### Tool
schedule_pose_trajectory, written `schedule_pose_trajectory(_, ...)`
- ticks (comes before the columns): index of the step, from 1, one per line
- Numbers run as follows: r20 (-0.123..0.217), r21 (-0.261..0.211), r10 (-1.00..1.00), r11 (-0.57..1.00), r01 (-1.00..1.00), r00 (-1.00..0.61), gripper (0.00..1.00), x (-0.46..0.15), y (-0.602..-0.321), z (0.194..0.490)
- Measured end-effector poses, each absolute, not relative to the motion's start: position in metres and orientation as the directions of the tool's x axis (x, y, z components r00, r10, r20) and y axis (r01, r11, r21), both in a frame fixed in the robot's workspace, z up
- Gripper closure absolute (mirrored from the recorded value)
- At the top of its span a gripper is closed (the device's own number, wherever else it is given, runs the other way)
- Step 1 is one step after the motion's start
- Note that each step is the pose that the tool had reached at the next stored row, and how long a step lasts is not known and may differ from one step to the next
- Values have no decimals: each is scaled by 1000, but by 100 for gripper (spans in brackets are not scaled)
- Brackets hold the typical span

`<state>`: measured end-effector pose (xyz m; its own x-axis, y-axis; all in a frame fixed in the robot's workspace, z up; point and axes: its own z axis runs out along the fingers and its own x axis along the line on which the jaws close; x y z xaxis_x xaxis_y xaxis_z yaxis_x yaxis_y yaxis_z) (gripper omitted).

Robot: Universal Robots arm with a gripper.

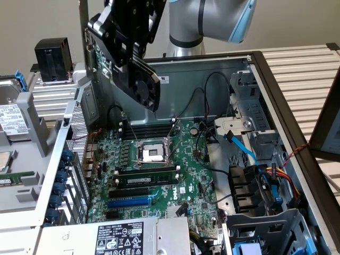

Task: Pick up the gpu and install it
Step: 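Insert the gpu into the slot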

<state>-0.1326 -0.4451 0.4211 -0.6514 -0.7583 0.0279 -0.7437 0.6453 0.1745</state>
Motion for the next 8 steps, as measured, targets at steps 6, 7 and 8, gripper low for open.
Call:
schedule_pose_trajectory(6, -16, 118, -813, 576, -809, -581, 73, -133, -445, 421)
schedule_pose_trajectory(7, -23, 108, -820, 566, -817, -571, 73, -133, -445, 421)
schedule_pose_trajectory(8, -30, 98, -828, 555, -826, -560, 73, -133, -445, 421)
